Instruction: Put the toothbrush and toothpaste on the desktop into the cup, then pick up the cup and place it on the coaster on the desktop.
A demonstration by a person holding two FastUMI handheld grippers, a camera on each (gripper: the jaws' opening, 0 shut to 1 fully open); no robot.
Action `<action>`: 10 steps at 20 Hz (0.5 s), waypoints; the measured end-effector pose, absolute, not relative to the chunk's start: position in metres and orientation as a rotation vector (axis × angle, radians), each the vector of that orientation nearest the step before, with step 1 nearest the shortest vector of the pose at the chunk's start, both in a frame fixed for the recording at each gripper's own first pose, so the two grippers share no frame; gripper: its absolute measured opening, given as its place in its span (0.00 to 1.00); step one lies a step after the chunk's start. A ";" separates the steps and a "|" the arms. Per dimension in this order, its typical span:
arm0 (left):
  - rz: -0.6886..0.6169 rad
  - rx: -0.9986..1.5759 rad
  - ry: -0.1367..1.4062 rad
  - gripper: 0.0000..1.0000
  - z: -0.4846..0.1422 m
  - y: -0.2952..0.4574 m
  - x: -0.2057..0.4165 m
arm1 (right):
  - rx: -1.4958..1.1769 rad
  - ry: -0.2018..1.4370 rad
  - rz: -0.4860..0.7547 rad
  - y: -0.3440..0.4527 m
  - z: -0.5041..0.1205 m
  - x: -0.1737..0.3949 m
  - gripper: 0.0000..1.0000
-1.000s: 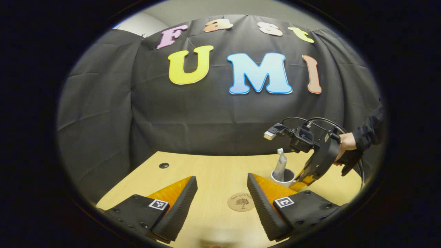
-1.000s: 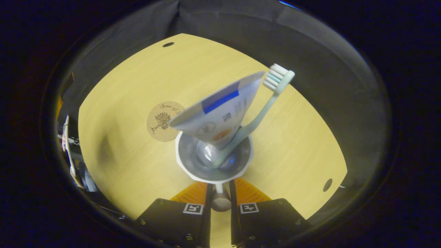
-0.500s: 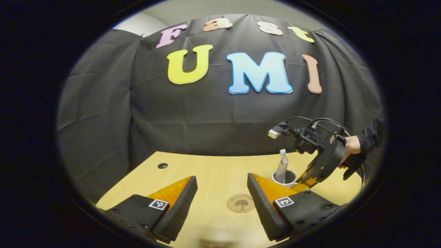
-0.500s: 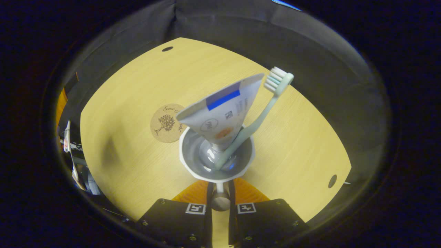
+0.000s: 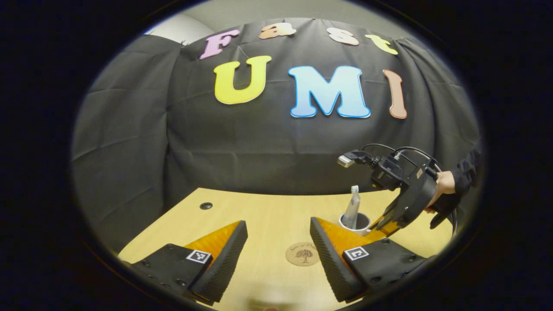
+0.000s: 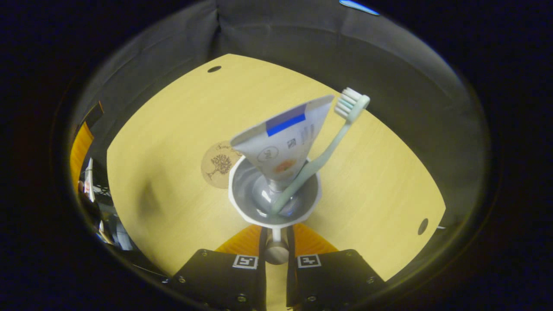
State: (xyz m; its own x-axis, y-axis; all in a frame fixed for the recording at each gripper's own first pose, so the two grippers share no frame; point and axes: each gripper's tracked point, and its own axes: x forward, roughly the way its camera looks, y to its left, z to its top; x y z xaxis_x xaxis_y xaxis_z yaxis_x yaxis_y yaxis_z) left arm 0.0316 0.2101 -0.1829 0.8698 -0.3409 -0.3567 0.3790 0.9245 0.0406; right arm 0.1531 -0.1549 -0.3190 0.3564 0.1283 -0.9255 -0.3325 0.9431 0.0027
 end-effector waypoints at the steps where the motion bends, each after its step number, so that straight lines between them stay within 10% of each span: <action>1: -0.374 0.109 0.353 0.96 -0.183 0.212 0.032 | -0.195 1.163 0.300 -0.152 -0.319 0.155 0.18; 10: -0.352 0.113 0.346 0.96 -0.179 0.230 0.030 | -0.188 1.134 0.368 -0.098 -0.308 0.164 0.18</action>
